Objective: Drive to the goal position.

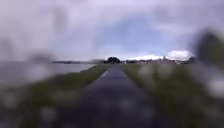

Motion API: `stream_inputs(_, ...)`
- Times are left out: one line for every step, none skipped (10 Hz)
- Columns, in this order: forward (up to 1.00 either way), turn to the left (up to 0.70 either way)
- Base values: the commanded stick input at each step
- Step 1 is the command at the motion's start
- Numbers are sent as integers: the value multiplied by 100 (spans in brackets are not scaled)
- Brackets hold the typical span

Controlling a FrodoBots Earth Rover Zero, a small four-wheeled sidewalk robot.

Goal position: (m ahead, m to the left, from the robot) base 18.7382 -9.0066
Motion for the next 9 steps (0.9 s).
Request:
stream_inputs(70,0)
stream_inputs(70,0)
stream_inputs(70,0)
stream_inputs(70,0)
stream_inputs(70,0)
stream_inputs(70,0)
stream_inputs(70,0)
stream_inputs(70,0)
stream_inputs(70,0)
